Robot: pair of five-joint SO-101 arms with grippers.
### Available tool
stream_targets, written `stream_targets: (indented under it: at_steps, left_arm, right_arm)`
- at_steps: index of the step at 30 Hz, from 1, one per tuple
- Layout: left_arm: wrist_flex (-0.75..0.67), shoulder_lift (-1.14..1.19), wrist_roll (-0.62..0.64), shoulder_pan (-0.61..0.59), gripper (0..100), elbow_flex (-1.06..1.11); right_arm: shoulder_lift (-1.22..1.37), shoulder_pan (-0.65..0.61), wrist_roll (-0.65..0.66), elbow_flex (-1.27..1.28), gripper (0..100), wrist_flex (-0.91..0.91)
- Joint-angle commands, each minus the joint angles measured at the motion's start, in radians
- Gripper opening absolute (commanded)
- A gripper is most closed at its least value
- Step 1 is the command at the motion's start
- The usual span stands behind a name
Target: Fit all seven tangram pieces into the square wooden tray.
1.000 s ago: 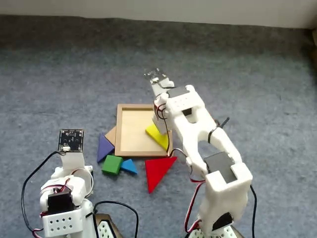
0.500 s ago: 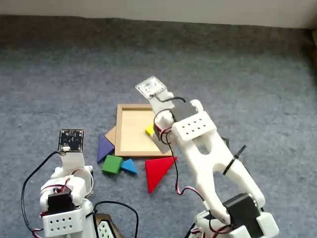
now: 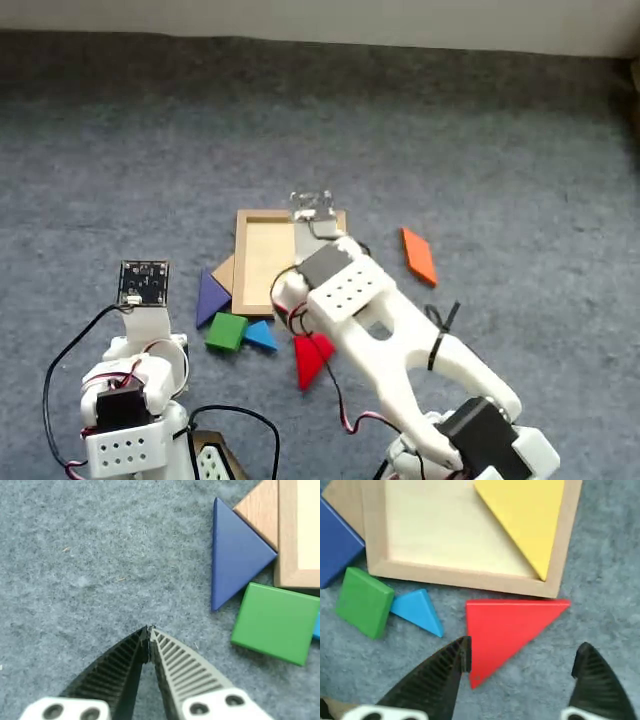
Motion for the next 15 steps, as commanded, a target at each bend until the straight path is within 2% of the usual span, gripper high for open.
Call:
stream_targets:
  at_steps: [1,5,15]
  left_arm:
    - [0.005,-0.030,-0.002,-0.013,3,0.021]
    - [0.005,-0.030,-0.002,-0.013,3,0.021]
    - [0.005,-0.030,-0.002,-0.013,3,0.021]
  right_arm:
    - [-0.042,-0.033,-0.087,0.064,32.5,-0.188]
    - [-0.042,-0.030,-0.100,0.154,32.5,-0.312]
    - [-0.036,-0.028,-0.250,0.170,32.7,-0.314]
